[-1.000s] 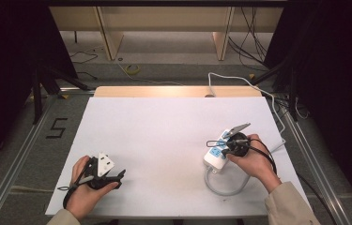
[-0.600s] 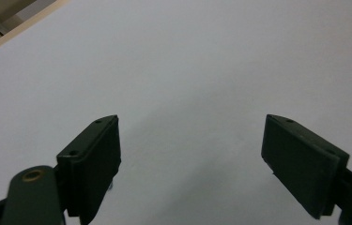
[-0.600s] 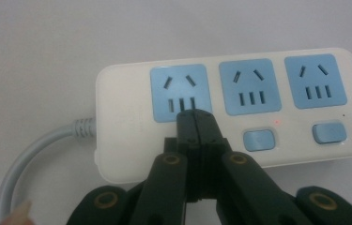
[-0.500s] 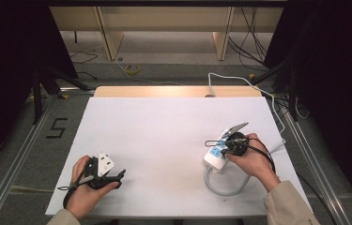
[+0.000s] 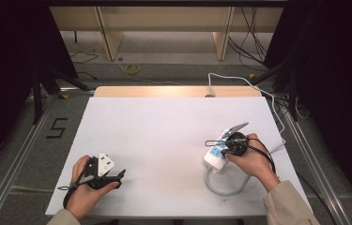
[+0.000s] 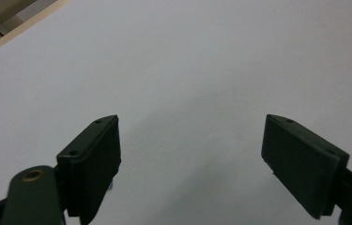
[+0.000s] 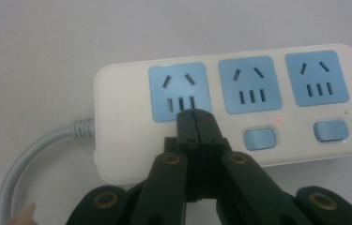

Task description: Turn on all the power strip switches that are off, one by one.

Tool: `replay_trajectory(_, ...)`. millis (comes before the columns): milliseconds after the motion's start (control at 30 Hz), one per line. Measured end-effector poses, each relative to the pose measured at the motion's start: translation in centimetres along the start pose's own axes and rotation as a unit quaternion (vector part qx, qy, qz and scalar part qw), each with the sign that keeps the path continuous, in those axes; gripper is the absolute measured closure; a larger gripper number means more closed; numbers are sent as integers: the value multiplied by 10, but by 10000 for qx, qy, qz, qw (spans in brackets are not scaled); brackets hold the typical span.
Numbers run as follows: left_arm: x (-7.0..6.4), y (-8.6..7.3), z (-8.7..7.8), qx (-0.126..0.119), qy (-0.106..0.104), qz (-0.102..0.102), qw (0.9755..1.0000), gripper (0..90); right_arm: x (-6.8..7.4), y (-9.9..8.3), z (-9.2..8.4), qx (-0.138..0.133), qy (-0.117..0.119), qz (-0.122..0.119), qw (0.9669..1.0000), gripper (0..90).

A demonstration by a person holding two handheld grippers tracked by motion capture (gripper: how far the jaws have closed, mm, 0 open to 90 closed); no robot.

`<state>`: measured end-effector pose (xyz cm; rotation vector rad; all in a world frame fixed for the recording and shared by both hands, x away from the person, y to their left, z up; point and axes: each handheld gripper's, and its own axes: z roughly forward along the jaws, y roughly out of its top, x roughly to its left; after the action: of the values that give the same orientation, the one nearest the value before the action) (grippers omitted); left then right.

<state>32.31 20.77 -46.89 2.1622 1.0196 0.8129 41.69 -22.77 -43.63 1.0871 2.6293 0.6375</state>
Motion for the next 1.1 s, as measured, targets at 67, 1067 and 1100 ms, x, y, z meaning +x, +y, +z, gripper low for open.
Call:
replay_trajectory(67, 0, 0, 0, 11, -3, 28, 10000, 200, 0, 0, 0, 9, -8, -9, 10000, 900)
replay_trajectory(1067, 0, 1, 0, 16, 3, 61, 10000, 200, 0, -2, 3, -31, 14, 90, 10000, 900)
replay_trajectory(1100, 0, 1, 0, 15, 3, 59, 10000, 200, 0, -2, 3, -31, 12, 95, 9999, 900)
